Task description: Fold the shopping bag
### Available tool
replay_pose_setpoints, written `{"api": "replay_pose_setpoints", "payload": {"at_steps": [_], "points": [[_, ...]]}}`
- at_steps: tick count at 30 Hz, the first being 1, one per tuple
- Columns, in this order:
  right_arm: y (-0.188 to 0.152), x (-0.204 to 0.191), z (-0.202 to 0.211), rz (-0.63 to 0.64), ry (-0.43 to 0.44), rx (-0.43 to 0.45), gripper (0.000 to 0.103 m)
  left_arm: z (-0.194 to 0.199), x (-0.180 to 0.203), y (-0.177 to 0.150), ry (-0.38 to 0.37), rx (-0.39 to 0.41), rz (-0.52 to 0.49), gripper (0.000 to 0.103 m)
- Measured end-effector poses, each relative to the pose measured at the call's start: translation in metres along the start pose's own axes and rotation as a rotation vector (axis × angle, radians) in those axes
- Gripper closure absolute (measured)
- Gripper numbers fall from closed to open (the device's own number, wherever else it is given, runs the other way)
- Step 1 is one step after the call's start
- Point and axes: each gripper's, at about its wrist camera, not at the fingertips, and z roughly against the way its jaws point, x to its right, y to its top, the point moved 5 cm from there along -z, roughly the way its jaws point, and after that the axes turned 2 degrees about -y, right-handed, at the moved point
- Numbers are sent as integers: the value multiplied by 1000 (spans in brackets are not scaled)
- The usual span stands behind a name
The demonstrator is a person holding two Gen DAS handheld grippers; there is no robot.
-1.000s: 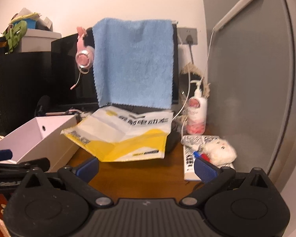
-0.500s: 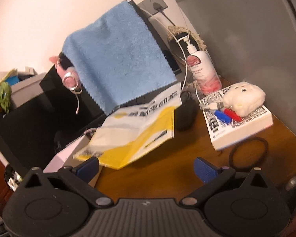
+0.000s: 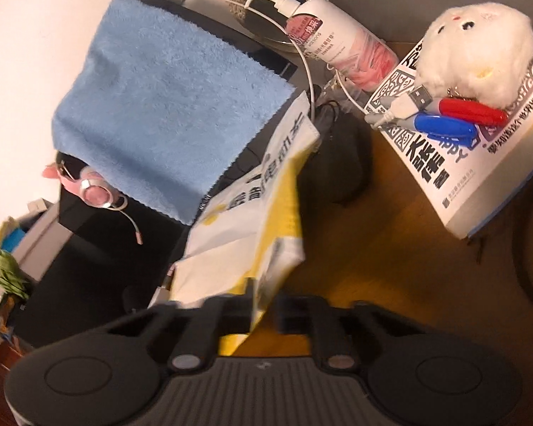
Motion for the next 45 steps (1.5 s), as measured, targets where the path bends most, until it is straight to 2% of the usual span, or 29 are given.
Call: {"api": "replay_pose_setpoints", "payload": {"at_steps": [5,14,18,19,22,24,26,28,29,34,36,37,38,40,45], "points": [[-7,5,10,-6,15,-29,98,-6,-3,-5,-26,-36,35,20],[-25,37,58,-64,12,-83,98,-9,-3,-23,-35,-117,42,20],[-29,46,72,-60,-7,-75,98,-6,-3,-32,-25,-147,26,20],[-30,48,74,-59,-12,-71,95,-5,-3,-33,-25,-153,25,20],[-31,46,81,-26,-30,-54,93,-2,-7,-35,-13,-164,32,20],[-31,44,87,0,-38,-42,88,2,-11,-34,-8,-166,48,20],[-30,42,96,14,-44,-20,67,3,-14,-34,-8,-171,55,20],[-28,40,106,46,-63,7,56,6,-16,-35,3,-174,52,19],[-27,39,111,62,-76,23,56,8,-18,-35,14,-173,49,19],[-20,31,136,189,-185,133,57,12,-24,-37,42,-180,54,19],[-17,21,145,284,-230,189,70,12,-27,-39,44,-187,65,19],[-19,15,146,353,-247,196,88,11,-28,-39,42,-191,75,19],[-20,9,147,420,-261,202,96,9,-30,-39,35,-197,92,19],[-22,-1,141,489,-247,188,96,5,-34,-39,15,-205,134,19],[-24,2,109,458,-230,77,96,-7,-42,-39,-51,-225,269,19]]}}
